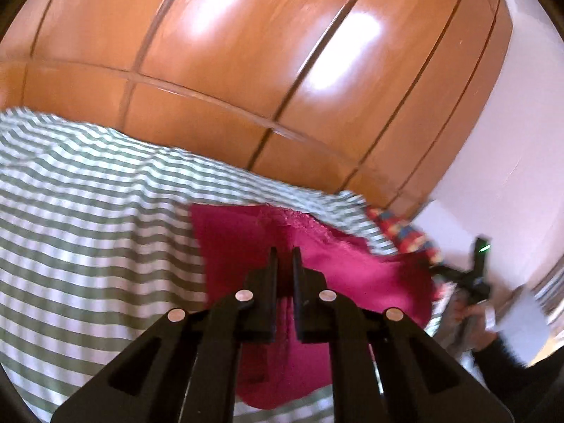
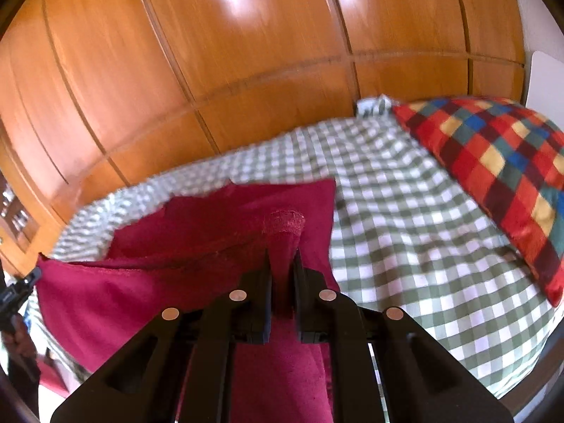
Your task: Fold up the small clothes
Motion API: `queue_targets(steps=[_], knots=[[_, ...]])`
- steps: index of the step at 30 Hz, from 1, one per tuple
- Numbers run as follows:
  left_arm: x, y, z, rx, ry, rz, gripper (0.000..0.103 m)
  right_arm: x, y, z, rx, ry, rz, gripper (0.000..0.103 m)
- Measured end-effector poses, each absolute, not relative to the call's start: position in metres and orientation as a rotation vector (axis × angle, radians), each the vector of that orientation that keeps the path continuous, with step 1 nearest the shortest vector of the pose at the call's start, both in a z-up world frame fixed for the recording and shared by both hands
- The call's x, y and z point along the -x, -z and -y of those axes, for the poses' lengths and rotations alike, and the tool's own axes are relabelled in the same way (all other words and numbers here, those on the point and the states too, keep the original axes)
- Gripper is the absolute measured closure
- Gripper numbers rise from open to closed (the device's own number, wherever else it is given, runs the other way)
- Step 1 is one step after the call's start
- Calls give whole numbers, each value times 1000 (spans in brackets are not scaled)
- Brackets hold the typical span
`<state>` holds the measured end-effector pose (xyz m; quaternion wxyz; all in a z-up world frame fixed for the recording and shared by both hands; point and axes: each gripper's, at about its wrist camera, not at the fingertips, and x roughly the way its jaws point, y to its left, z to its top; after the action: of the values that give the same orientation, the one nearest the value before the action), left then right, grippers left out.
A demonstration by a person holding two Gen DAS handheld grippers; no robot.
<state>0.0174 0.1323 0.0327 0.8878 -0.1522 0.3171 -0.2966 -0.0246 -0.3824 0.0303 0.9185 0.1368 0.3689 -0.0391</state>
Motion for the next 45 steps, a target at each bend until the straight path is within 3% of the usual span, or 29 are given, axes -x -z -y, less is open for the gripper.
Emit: queue_targets(steps=[9, 11, 12, 19, 21, 23, 25, 45], knots=[[-53, 45, -93, 173, 479, -900, 96, 10, 36, 386, -272, 176, -916, 95], [-53, 48, -95, 226, 503, -908, 83, 9, 42, 388, -278, 185, -918, 94], [-54, 49, -98, 270, 525, -914, 72, 8, 45, 388, -279, 186, -920, 94], [-51, 54, -97, 320, 569, -926, 69, 11, 53, 381, -235, 192, -892, 94], [-54, 58, -92, 302, 557, -942, 69, 12, 54, 384, -253, 183, -887, 93], [-55, 61, -89, 276, 535, -949, 85, 14, 54, 388, -282, 173, -882, 93], [-50, 57, -83, 236, 521, -923, 92, 14, 55, 388, -283, 171, -878, 93], [-7, 20, -63, 22, 407, -759, 93, 16, 48, 370, -163, 213, -889, 94]])
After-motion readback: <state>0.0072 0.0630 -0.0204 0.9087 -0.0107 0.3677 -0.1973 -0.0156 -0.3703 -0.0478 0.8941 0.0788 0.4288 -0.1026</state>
